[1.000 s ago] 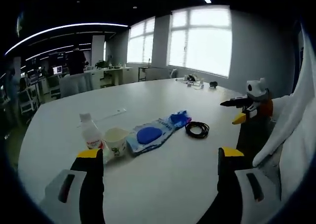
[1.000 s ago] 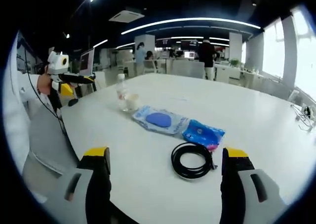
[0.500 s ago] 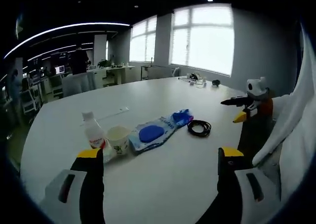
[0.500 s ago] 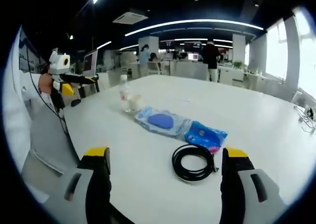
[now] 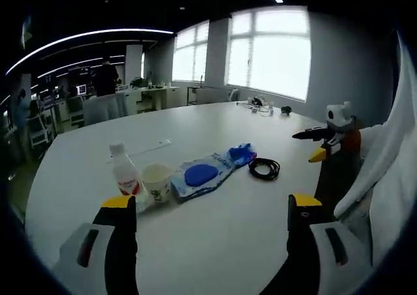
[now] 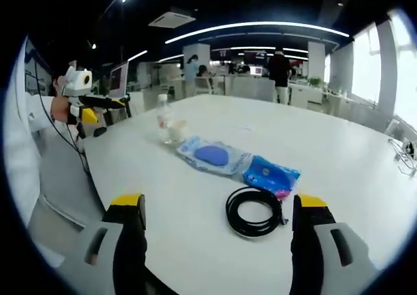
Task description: Arrange the tabletop items into an orderly group along one side of the table until the central work area is clear of visible clutter.
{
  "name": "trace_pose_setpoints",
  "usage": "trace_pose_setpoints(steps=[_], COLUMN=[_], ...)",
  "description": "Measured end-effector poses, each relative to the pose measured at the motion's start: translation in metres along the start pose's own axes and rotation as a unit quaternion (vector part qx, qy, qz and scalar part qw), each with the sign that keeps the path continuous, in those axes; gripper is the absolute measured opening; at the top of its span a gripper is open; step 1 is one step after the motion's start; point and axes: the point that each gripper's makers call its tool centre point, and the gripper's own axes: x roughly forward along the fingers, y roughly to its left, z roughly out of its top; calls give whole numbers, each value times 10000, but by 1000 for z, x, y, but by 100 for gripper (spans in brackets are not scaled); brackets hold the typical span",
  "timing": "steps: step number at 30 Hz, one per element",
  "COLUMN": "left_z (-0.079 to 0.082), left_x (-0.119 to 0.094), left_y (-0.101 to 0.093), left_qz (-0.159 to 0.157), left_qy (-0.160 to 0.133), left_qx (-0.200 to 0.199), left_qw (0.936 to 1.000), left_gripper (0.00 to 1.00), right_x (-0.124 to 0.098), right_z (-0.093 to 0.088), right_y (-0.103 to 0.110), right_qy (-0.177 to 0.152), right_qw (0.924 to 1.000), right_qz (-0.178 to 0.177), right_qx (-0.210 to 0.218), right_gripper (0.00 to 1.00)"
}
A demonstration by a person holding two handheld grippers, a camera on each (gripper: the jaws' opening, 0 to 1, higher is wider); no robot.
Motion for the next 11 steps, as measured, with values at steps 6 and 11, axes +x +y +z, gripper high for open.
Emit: trace_pose_setpoints(steps=[6,11], left_z=[-3,-6], left_x=[-2,-2], left_y=[3,4], left_qz=[28,45], left_qy=[8,45], left_qx=[-39,-63], left_qw=[10000,10000], left_gripper=[100,100], right_x=[4,5], right_z=[-1,-2], right_y=[4,4], right_qy=[32,58], right_qw=[10000,9999], right_qz=[61,83], right_qx=[-4,-9], right_gripper=[93,93])
